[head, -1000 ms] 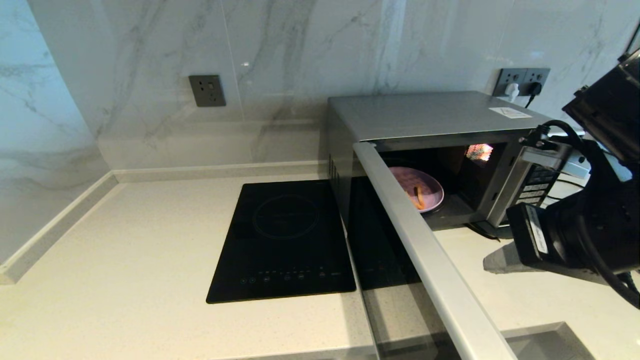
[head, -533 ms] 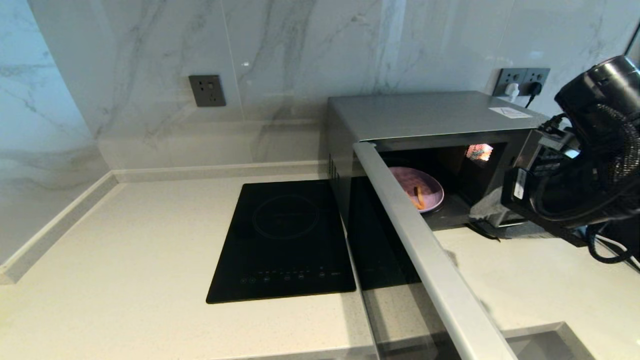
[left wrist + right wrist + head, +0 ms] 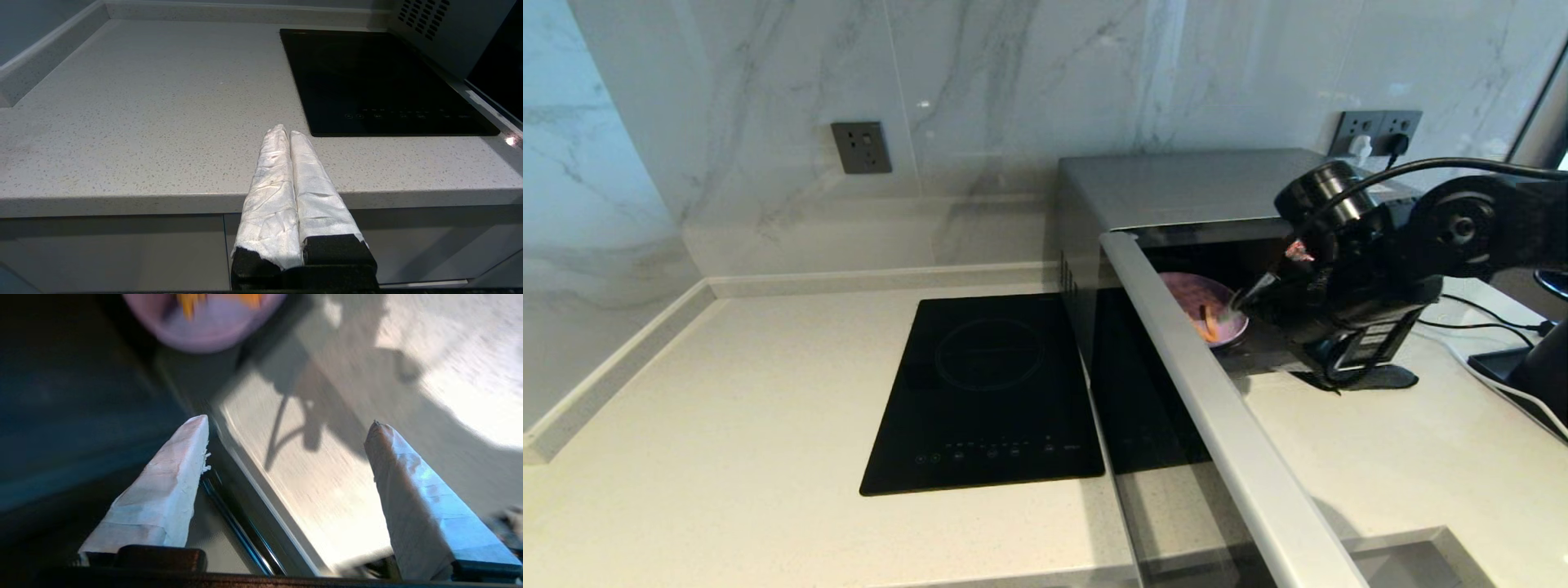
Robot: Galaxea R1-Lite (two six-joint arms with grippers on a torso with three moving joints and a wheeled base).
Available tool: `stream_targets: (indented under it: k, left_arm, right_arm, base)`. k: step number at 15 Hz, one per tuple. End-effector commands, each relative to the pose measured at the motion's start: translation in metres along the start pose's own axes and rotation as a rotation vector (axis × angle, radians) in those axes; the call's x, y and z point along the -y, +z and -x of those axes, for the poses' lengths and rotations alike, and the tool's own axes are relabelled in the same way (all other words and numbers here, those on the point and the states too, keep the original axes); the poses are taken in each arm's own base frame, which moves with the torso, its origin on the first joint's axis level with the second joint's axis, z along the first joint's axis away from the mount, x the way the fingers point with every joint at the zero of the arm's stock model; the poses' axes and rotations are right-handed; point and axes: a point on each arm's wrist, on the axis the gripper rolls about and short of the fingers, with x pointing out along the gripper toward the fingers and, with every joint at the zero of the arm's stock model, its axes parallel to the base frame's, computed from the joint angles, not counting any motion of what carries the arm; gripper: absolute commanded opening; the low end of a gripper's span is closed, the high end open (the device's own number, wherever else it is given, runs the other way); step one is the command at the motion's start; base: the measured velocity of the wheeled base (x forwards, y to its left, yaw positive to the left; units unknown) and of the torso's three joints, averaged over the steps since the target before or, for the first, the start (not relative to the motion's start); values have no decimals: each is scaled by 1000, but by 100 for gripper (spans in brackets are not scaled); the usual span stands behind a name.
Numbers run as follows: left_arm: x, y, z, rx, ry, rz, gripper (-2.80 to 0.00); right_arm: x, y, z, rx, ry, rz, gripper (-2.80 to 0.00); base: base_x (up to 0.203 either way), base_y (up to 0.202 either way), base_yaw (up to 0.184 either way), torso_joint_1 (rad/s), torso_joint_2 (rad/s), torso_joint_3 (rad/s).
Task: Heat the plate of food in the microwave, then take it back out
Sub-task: Take the plate out of the microwave
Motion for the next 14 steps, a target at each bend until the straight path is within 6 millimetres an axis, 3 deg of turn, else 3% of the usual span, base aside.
stream_targets:
  k: [1,5,14]
  left_arm:
    - [0,0,0,-1,1,1,-280]
    - [0,0,0,-1,1,1,-280]
    - [0,0,0,-1,1,1,-280]
  right_arm:
    - [-1,16,-37,21,-51,-82,0]
    - [5,49,-53,64,-46,-205,0]
    - [10,50,-106,-1,-78,-229,0]
  base:
    - [0,0,0,0,0,0]
    - [0,0,0,0,0,0]
    - [0,0,0,0,0,0]
